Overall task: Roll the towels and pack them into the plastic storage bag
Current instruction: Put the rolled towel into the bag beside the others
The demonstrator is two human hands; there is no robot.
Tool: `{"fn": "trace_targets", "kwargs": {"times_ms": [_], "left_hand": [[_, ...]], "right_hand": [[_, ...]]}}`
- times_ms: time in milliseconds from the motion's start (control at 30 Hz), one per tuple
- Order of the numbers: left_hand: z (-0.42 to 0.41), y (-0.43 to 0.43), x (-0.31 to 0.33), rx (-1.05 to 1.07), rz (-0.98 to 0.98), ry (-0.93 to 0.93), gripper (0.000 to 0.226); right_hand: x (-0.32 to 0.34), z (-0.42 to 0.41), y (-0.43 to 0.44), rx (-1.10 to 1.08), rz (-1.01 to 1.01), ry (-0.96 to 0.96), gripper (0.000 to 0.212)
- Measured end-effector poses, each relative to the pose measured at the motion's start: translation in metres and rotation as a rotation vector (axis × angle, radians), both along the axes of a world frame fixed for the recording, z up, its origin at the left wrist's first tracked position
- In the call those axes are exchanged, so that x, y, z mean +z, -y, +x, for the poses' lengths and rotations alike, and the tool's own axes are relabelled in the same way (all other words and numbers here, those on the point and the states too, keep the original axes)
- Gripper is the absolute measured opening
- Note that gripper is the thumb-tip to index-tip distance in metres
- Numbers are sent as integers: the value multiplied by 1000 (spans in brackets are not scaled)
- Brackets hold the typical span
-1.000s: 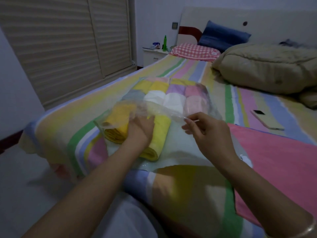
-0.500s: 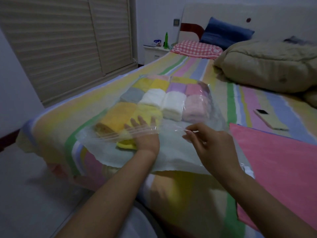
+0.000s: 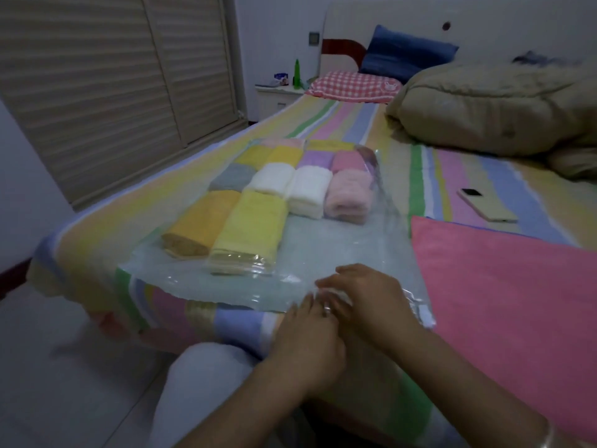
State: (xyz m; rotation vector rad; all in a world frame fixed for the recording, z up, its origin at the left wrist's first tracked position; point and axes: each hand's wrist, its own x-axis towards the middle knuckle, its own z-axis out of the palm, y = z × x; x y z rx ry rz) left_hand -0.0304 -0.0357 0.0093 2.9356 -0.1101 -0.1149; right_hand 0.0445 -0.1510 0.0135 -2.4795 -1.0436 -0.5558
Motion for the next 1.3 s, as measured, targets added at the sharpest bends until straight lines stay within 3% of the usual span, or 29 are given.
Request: {"fn": "trace_targets", "kwargs": {"times_ms": [100,200,333,467,600,733,867,967,1133,1300], "left_hand": [[-32,26,20,-9,-40,2,38],[-37,57,30,3,-35,150,33],[-20,119,25,-213,-279,299,31],[3,203,14,-452,-438,300,39],[25,290,-7,-599,-466,264,37],[45,354,-26,-671,-421,305,38],[54,385,-48,-625,-212,312,51],[54,390,-57,-575,-118,291,55],[56,387,-64,-564,-120,337,56],[55,388,-65,-556,-147,363,61]], "right_hand": [[-20,-10,43,163,-150,-53,29],[-27,-29,103,84,-85,-125,30],[-31,-56,206,-305,83,-92,32],[-36,-78,325,-826,144,-44,12],[-28,-97,426,-1295,90,-67,21],[-33,-102,501,-1546,47,-165,43],[-33,-101,543,-1685,229,-361,53],[-33,-97,569,-1688,167,-471,56],[-33,-99,585,-1753,298,-544,52],[-39,-98,593,-1708,236,-557,61]]}}
